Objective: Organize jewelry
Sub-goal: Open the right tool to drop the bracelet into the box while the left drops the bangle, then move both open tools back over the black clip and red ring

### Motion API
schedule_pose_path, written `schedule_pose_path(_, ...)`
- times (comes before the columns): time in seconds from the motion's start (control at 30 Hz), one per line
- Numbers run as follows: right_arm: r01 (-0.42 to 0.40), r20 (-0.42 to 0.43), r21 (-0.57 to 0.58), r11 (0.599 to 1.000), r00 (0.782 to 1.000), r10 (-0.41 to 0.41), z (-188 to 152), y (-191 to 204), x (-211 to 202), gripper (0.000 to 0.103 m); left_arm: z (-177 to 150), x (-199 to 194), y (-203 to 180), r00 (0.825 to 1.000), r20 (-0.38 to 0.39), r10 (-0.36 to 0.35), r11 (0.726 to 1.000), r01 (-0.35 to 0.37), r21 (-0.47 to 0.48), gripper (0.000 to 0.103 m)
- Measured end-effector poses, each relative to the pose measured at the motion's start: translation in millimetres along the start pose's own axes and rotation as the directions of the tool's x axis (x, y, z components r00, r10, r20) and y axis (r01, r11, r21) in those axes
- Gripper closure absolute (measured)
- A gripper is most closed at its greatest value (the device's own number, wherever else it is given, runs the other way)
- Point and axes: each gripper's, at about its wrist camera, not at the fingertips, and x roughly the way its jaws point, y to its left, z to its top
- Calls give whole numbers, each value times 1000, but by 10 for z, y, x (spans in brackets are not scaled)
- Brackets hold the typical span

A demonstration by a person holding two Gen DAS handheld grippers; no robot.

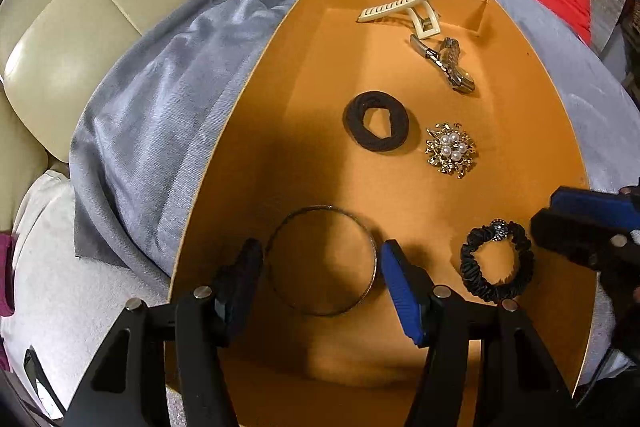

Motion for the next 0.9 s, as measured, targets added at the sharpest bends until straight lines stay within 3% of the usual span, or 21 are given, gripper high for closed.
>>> schedule_pose_path(0.3, -66, 123, 110, 992, 991, 53, -136, -340, -362, 78, 2, -56, -51, 1000, 31, 6, 1000, -6, 1, 41)
schedule_pose_path(0.4, -112, 187, 177, 978, 979, 78, -263, -582, -549, 78, 24, -152, -100, 997, 82, 15, 1000, -15, 0, 41)
schedule_pose_path(0.6, -99, 258, 328, 940, 966, 12, -677, -1240, -876, 78, 75, -413, -205, 976, 215, 21, 1000, -16, -26, 40)
schedule_pose_path(0.73, -104, 290, 461, 881, 956, -39, -1054, -1839, -1043, 78, 70, -572, -454, 956, 292, 8, 1000, -10, 5, 40)
schedule_pose_path(0.9, -165, 361, 659, 734, 925, -116, -1648, -2689, -1379, 79, 10, -835, -1117, 920, 387, -66, 989, 8, 150, 39)
